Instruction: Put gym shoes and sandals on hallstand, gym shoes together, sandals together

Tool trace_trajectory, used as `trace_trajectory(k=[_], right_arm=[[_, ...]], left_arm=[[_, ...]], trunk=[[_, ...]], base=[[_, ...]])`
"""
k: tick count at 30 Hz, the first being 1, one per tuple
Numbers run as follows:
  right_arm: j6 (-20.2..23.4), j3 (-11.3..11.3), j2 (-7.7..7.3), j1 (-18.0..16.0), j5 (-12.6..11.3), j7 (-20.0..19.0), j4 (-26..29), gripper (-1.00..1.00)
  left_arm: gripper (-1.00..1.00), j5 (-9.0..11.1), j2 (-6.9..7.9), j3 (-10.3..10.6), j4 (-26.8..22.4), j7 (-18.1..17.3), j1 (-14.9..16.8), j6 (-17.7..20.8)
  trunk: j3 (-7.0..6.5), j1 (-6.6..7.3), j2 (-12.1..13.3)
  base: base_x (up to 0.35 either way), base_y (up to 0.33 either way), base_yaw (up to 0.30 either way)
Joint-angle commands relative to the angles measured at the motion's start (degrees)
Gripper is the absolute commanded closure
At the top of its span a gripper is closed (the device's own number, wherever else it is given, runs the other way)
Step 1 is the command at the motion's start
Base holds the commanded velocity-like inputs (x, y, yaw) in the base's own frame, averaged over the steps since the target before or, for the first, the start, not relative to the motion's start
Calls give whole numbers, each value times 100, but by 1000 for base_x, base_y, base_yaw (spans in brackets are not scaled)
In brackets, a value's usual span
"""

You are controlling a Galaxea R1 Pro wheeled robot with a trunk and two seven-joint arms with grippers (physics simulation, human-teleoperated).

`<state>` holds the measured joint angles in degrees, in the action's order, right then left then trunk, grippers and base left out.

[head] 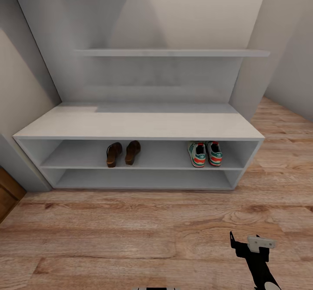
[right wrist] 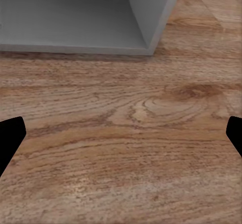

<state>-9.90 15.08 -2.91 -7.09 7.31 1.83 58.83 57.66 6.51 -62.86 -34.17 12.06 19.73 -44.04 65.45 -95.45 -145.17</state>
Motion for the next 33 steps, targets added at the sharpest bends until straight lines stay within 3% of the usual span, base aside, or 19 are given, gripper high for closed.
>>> trace_trajectory(k=[1, 33], right_arm=[[-12, 4, 1, -3, 60, 19, -3, -100], [-12, 4, -3, -3, 60, 11, 0, -100]], left_arm=[[-100, -18, 0, -3, -4, 33, 3, -8], [-100, -18, -1, 4, 7, 33, 4, -8]], trunk=[[4, 1, -2], [4, 1, -2]], base=[[0, 0, 0], [0, 0, 0]])
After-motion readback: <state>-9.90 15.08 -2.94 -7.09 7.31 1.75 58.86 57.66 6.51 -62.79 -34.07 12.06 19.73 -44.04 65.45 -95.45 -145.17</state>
